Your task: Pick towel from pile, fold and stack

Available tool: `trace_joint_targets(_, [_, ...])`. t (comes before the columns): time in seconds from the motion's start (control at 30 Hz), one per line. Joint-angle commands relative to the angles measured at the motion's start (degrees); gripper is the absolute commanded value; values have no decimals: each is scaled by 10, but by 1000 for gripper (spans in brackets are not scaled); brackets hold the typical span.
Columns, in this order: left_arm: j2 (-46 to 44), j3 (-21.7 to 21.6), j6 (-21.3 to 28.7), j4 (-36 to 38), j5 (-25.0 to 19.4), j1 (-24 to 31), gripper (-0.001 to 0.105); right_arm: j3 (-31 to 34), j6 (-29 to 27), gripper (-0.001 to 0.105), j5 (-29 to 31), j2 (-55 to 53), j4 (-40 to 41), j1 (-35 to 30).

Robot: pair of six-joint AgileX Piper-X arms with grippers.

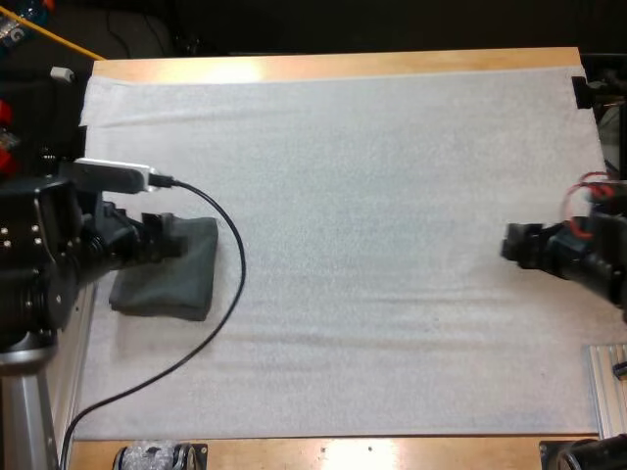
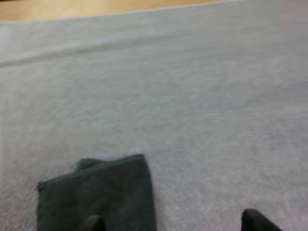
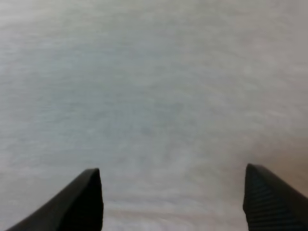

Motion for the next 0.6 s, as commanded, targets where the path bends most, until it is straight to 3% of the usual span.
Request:
trace_joint_targets(0.0, [-5, -2, 3, 3, 2, -7, 56, -1, -17, 61, -8, -6, 15, -11])
trace_joint_targets(0.17, [-13, -2, 14, 9, -1, -34, 56, -1, -52, 61, -8, -34, 65, -87])
trace_joint_targets(0.4, [-25, 14, 18, 41, -1, -44, 56, -1, -57, 61, 7, -107, 70, -99])
trace_joint_targets(0.57, [-91, 70, 18, 37, -1, -44, 56, -1, -84, 61, 30, -172, 102, -99])
